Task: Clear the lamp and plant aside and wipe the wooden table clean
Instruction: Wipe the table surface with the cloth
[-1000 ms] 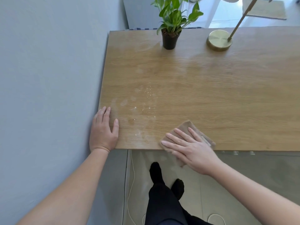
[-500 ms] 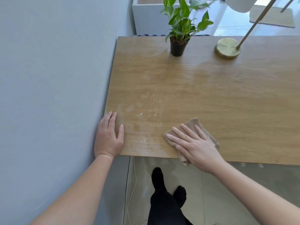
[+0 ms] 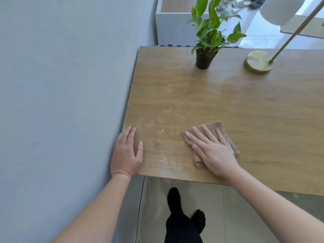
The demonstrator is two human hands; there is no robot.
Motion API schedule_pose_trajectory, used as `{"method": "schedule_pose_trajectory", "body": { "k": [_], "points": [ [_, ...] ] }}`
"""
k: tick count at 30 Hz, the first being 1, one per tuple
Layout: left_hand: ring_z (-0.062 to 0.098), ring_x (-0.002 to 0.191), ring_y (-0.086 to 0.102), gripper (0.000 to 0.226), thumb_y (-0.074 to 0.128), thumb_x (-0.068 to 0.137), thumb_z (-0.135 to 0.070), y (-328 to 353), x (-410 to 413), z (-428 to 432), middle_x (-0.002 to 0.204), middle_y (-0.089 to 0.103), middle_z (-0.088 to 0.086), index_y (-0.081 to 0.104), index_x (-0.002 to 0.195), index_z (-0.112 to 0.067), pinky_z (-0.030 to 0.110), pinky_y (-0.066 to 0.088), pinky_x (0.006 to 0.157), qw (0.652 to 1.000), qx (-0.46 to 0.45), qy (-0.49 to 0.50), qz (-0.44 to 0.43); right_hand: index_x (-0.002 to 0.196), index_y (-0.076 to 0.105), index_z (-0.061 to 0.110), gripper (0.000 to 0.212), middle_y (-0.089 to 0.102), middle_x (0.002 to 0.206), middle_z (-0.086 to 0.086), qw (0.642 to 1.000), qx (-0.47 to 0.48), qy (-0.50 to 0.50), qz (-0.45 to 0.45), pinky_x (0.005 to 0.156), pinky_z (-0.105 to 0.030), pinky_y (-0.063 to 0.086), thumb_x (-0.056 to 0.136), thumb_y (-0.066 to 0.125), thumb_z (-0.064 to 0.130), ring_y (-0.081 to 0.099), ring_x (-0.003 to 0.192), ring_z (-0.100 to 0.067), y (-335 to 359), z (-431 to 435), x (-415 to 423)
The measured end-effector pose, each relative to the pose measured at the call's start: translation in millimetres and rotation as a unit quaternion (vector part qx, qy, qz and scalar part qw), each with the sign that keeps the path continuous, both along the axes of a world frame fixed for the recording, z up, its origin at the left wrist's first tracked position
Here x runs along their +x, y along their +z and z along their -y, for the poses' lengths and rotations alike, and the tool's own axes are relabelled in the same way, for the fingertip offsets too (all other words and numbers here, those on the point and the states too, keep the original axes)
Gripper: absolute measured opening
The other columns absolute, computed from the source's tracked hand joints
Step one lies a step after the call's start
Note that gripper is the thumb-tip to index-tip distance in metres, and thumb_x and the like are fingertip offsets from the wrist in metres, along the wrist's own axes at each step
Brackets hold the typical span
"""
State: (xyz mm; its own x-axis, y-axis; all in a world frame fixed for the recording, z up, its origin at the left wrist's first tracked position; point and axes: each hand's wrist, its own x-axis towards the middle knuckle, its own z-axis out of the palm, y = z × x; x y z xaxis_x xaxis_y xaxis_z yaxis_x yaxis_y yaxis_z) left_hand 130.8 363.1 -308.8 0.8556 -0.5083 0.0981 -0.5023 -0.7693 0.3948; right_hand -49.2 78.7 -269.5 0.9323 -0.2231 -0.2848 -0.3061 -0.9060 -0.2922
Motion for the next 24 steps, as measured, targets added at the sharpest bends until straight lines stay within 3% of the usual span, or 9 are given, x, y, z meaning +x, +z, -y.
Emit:
{"method": "schedule_pose_trajectory", "body": {
  "k": [2,5,9,12,18,24],
  "points": [
    [0.027,0.154,0.038,0.063,0.044,0.106,-0.043,0.4,0.9,0.1,0.166,0.044,0.008,0.048,0.159,-0.011,0.043,0.028,0.130,1.000,0.000,0.000,0.000,0.161,-0.001,0.065,0.050,-0.005,0.170,0.035,0.999,0.003,0.033,-0.010,0.133,-0.042,-0.007,0.111,0.006,0.059,-0.015,0.160,0.003,3.6,21.9,-27.1],
    [0.027,0.154,0.038,0.063,0.043,0.106,-0.043,-0.5,0.9,0.7,0.166,0.044,0.008,0.048,0.159,-0.011,0.042,0.028,0.130,1.000,0.001,0.001,0.000,0.161,0.011,0.065,0.050,0.007,0.172,0.033,0.999,0.009,-0.038,0.006,0.133,-0.042,-0.003,0.111,0.009,0.059,-0.007,0.161,0.004,5.1,63.0,-19.1],
    [0.027,0.154,0.039,0.062,0.043,0.106,-0.044,-1.7,2.1,-0.5,0.165,0.045,0.007,0.048,0.159,-0.011,0.043,0.029,0.130,1.000,-0.001,-0.001,0.007,0.162,0.019,0.059,0.050,0.012,0.174,0.028,0.982,0.014,-0.187,0.022,0.132,-0.046,-0.005,0.112,0.010,0.058,0.001,0.163,-0.005,6.7,77.7,65.2],
    [0.026,0.155,0.038,0.063,0.043,0.106,-0.044,-1.0,1.8,0.3,0.166,0.044,0.007,0.048,0.160,-0.011,0.043,0.030,0.130,1.000,0.001,-0.002,0.005,0.164,0.022,0.053,0.056,0.013,0.174,0.026,0.979,0.032,-0.201,0.024,0.131,-0.049,-0.010,0.111,0.008,0.059,0.001,0.164,-0.010,8.2,65.7,129.2],
    [0.025,0.156,0.037,0.063,0.044,0.107,-0.044,-1.3,3.1,-0.5,0.166,0.044,0.007,0.047,0.160,-0.010,0.043,0.029,0.130,1.000,0.006,0.000,0.002,0.162,0.028,0.056,0.054,0.018,0.172,0.028,0.994,0.089,-0.055,0.025,0.130,-0.048,-0.014,0.111,0.009,0.058,0.001,0.163,-0.006,3.8,11.1,181.9],
    [0.025,0.155,0.038,0.062,0.044,0.106,-0.043,0.6,1.6,-0.4,0.166,0.044,0.007,0.048,0.159,-0.011,0.042,0.028,0.130,1.000,0.007,-0.003,0.003,0.161,0.008,0.064,0.049,0.004,0.169,0.038,0.992,0.050,0.118,0.023,0.132,-0.041,-0.010,0.113,0.007,0.061,-0.010,0.160,0.003,1.4,-6.2,73.4]
  ]
}}
